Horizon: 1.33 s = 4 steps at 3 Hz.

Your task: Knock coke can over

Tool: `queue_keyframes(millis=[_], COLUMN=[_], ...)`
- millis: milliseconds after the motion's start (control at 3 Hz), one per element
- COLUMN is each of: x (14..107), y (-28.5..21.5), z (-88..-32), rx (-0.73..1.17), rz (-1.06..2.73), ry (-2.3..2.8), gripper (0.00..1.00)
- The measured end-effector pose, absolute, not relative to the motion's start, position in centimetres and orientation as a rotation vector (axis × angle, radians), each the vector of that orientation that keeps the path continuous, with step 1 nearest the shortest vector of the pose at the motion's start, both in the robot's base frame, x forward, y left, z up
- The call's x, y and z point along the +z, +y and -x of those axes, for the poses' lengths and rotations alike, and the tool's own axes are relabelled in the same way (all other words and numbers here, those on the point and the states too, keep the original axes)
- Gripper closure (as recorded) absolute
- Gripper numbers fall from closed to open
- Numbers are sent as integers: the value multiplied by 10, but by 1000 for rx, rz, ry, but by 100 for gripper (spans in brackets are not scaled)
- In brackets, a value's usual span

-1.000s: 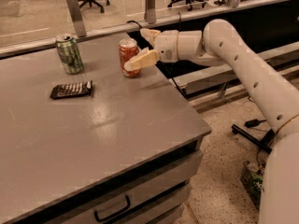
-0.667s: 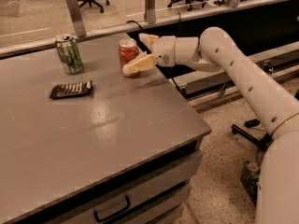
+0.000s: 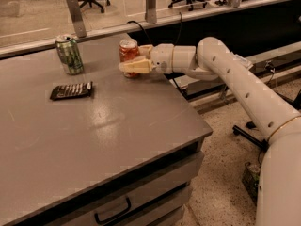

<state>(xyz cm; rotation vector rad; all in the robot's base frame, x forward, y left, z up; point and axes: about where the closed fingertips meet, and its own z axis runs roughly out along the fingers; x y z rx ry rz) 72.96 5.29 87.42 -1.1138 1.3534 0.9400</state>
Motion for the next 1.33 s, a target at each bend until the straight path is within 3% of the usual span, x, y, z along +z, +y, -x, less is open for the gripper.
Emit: queue_keyframes(millis=[667,1000,1333], x=[885,916,940], y=[52,52,47], z=[-728,-722,-712], rx=[932,839,716], rz=[1170,1341,1542], ry=[1355,1383,1438], gripper=[88,100,100])
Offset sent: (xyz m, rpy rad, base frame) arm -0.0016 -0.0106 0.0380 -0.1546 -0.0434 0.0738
